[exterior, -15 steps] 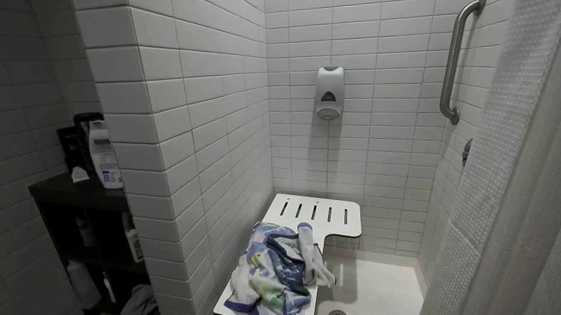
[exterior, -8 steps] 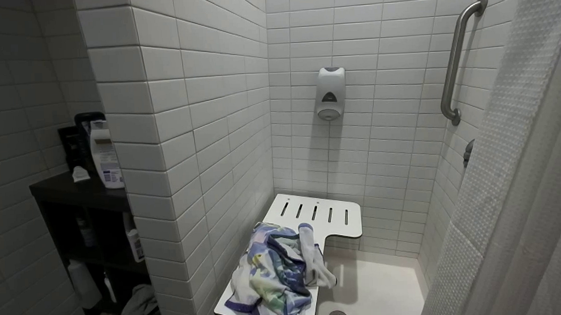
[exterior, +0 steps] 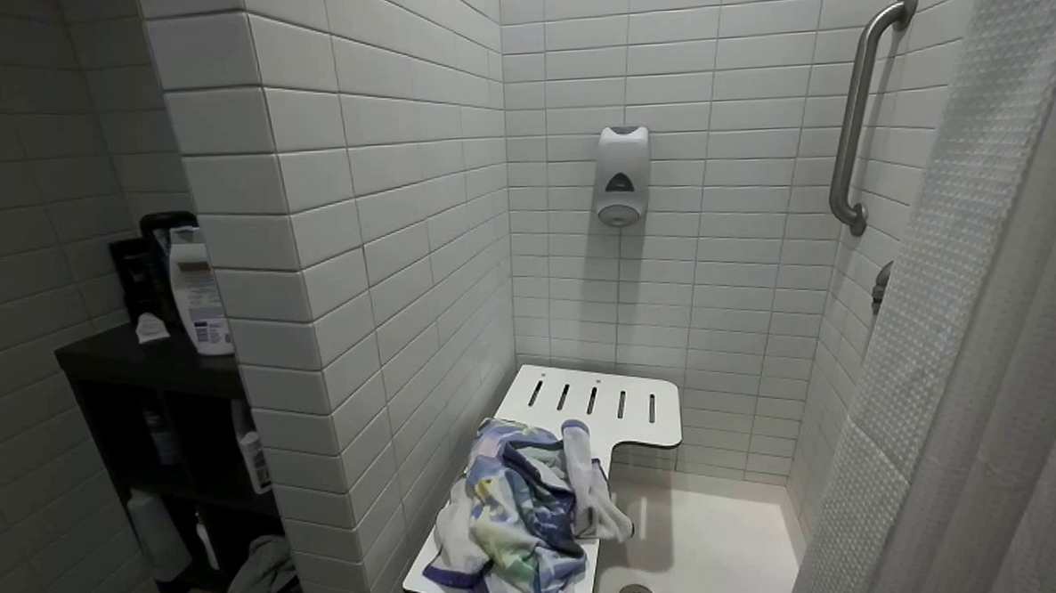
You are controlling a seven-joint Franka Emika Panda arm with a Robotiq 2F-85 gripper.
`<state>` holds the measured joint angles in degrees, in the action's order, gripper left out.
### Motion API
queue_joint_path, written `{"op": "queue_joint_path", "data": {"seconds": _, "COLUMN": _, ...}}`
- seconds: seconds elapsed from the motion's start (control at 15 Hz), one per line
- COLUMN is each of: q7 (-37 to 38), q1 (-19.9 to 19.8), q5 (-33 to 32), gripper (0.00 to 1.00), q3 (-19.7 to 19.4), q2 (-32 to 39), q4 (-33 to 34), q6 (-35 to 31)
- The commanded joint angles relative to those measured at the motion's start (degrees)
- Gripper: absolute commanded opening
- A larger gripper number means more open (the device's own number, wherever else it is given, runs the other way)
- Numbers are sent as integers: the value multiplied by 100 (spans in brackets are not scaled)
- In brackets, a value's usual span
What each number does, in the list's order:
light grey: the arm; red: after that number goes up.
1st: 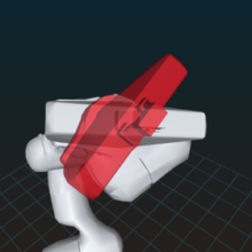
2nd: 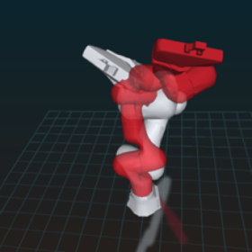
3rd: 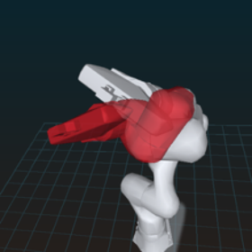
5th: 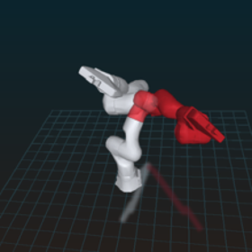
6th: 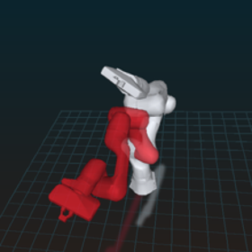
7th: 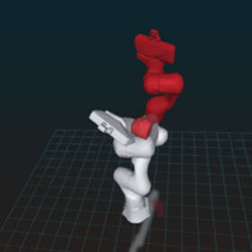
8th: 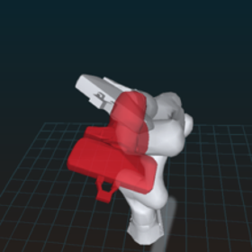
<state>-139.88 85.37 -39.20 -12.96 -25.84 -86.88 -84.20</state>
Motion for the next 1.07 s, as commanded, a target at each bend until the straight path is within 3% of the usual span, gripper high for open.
{"op": "queue_joint_path", "data": {"seconds": 0.0, "q7": -217, "q1": -1221, "q5": 479, "gripper": 7, "q3": 636, "q2": 59, "q4": 43, "q6": -102}}
{"op": "queue_joint_path", "data": {"seconds": 0.13, "q7": -235, "q1": -1661, "q5": 612, "gripper": 7, "q3": 808, "q2": -23, "q4": 106, "q6": -10}}
{"op": "queue_joint_path", "data": {"seconds": 0.4, "q7": -184, "q1": -1790, "q5": 655, "gripper": 2, "q3": 955, "q2": -85, "q4": -80, "q6": -13}}
{"op": "queue_joint_path", "data": {"seconds": 1.0, "q7": -483, "q1": -3814, "q5": 398, "gripper": 2, "q3": 2510, "q2": 409, "q4": 655, "q6": -244}}
